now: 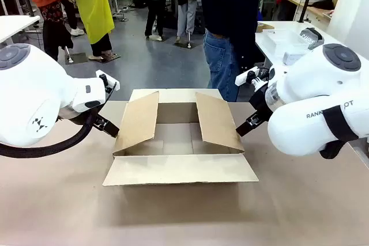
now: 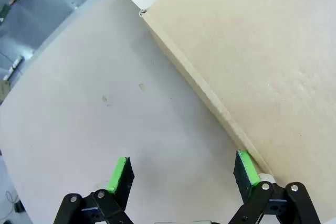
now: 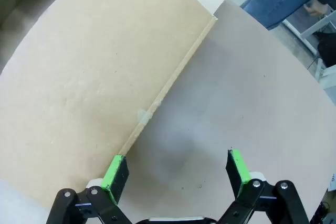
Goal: Pack the gift set into the box.
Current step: Place both hands on the side flaps of the Package Box and spread them outward.
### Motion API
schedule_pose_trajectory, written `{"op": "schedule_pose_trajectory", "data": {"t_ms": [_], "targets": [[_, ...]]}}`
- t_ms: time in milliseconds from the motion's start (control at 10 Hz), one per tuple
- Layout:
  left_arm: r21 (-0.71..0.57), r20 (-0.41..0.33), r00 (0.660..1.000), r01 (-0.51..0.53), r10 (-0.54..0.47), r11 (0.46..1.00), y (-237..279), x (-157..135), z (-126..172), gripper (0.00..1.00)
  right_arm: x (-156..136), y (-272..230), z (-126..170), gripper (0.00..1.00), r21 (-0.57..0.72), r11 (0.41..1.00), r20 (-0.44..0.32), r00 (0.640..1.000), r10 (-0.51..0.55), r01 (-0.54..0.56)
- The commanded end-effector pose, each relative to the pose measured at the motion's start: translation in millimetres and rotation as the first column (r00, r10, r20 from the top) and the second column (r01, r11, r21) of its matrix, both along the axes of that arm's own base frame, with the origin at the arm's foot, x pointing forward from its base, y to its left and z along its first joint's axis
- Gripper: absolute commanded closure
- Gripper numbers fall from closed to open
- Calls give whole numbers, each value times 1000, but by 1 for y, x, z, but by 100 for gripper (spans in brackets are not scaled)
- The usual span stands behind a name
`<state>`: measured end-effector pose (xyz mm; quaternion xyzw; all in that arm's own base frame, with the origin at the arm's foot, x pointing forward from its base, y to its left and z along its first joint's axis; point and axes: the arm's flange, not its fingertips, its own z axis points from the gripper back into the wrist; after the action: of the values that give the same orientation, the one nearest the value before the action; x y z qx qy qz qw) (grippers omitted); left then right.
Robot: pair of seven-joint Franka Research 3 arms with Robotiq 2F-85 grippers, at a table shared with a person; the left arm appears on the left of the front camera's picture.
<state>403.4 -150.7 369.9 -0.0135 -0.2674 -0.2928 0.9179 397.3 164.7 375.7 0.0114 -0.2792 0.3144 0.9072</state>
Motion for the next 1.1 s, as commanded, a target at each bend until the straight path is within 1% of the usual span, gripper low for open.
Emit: {"op": "schedule_pose_trajectory", "data": {"t_ms": [0, 1000], "targets": [[0, 0, 1000, 1, -1, 1000, 0, 0, 0, 0, 0, 0, 0, 0, 0, 1000, 0, 1000, 0, 0], [0, 0, 1000, 1, -1, 1000, 0, 0, 0, 0, 0, 0, 0, 0, 0, 1000, 0, 1000, 0, 0]]}}
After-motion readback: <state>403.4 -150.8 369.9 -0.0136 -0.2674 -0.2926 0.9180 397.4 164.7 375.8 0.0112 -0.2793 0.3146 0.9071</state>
